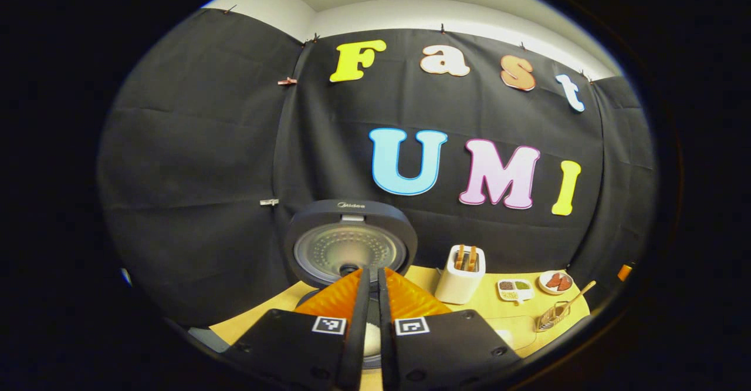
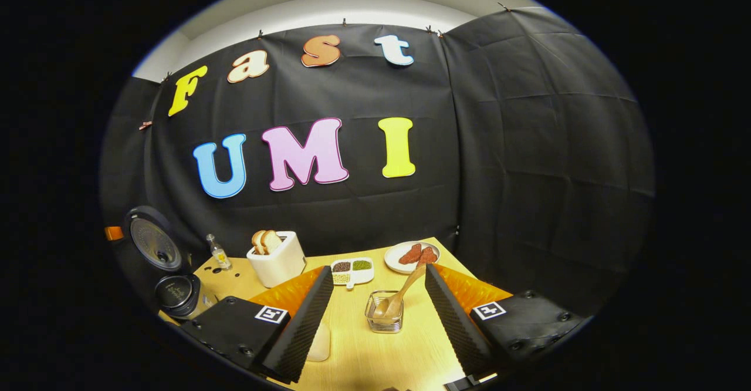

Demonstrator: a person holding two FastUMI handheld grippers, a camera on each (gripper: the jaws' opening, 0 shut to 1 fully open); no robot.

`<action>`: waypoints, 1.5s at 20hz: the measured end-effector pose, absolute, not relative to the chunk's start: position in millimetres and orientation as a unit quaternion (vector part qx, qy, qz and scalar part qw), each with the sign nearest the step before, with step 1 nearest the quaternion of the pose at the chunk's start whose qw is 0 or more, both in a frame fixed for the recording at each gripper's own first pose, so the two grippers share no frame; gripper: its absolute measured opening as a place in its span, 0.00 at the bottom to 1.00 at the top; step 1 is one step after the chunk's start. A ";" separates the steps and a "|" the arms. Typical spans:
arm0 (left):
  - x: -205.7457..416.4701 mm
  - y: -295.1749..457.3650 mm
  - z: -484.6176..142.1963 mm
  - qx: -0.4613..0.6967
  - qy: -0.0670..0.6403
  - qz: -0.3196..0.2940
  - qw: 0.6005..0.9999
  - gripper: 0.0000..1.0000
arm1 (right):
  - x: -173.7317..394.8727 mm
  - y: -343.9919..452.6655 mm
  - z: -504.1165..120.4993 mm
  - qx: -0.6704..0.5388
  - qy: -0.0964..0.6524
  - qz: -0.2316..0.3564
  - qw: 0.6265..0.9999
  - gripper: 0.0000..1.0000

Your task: Close the left gripper, press the button to open the rice cooker; take a wooden spoon from the chopstick holder with the right hand, scoop a spoonful of rice and pour it into the rice cooker, then put the wooden spoon back into the chopstick holder.

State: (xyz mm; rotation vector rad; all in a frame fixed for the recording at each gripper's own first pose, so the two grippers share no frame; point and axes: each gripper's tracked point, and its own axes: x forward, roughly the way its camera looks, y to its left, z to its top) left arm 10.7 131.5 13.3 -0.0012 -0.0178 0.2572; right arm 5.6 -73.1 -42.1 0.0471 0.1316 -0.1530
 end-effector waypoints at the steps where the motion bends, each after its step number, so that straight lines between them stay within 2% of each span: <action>1: 8.1 126.0 12.4 -0.007 -0.010 0.124 0.992 0.20 | 8.4 -75.7 -44.4 0.023 0.069 -0.078 0.994 0.99; 3: 5.1 118.2 5.5 -0.016 -0.007 0.117 0.993 0.27 | 15.7 -81.0 -48.9 0.027 0.075 -0.083 0.993 0.98; 4: 4.1 115.6 1.7 -0.016 -0.005 0.115 0.993 0.43 | 20.7 -84.7 -49.5 0.029 0.076 -0.086 0.993 0.99; 5: 2.9 112.2 0.9 -0.016 -0.005 0.113 0.993 0.47 | 24.5 -88.6 -51.4 0.030 0.077 -0.089 0.993 0.99; 6: 1.3 108.9 0.2 -0.015 -0.005 0.111 0.994 0.59 | 28.8 -92.2 -52.9 0.032 0.080 -0.092 0.992 0.99; 7: -0.4 104.3 -1.4 -0.014 -0.002 0.106 0.994 0.66 | 33.9 -95.4 -56.4 0.036 0.083 -0.094 0.992 0.99; 9: -4.0 100.9 -8.1 -0.011 0.005 0.114 0.993 0.98 | 43.9 -102.8 -63.8 0.044 0.092 -0.097 0.990 0.99; 12: -10.0 96.9 -15.2 -0.006 0.016 0.130 0.991 0.95 | 59.2 -112.5 -77.7 0.056 0.108 -0.100 0.987 0.98; 30: -49.3 39.6 -96.7 -0.015 0.122 0.204 0.971 0.96 | 165.1 -158.8 -217.1 0.153 0.247 -0.125 0.949 0.99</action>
